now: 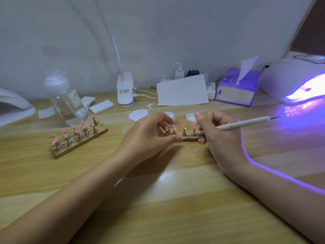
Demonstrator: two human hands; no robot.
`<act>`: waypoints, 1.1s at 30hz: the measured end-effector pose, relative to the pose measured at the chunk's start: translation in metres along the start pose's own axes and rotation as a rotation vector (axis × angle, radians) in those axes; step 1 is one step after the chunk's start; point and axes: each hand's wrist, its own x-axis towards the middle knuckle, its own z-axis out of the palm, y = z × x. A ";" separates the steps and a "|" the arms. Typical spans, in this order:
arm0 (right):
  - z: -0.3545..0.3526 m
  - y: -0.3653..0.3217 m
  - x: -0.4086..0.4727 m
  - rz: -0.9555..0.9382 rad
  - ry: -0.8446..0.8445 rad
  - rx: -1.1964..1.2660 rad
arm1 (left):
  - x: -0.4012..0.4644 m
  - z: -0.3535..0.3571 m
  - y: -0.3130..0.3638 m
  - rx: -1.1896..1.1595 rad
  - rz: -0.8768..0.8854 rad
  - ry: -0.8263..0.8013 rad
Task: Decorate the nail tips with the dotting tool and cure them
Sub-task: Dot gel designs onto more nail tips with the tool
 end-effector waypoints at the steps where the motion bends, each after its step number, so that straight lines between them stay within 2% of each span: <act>1: 0.000 0.000 0.000 -0.001 -0.003 -0.002 | 0.000 0.001 0.001 0.023 -0.002 0.005; 14: -0.001 0.001 0.000 -0.008 -0.010 -0.007 | 0.002 0.005 0.011 0.276 -0.035 0.061; 18: 0.000 -0.002 -0.001 -0.030 0.010 -0.027 | -0.001 0.007 0.016 0.320 0.068 0.102; 21: -0.001 -0.005 -0.002 -0.029 0.056 -0.006 | -0.004 0.008 0.018 0.331 0.257 0.156; 23: -0.002 -0.006 -0.002 -0.015 0.087 0.019 | -0.009 0.007 0.020 0.276 0.401 0.229; 25: -0.002 -0.007 0.000 -0.020 0.084 0.021 | -0.019 0.008 0.020 0.137 0.470 0.221; 29: -0.005 -0.015 0.005 0.011 -0.053 0.012 | -0.032 0.013 0.016 -0.281 0.230 0.023; 33: -0.007 -0.024 0.021 0.021 -0.112 -0.059 | -0.030 0.014 0.010 -0.428 0.075 -0.084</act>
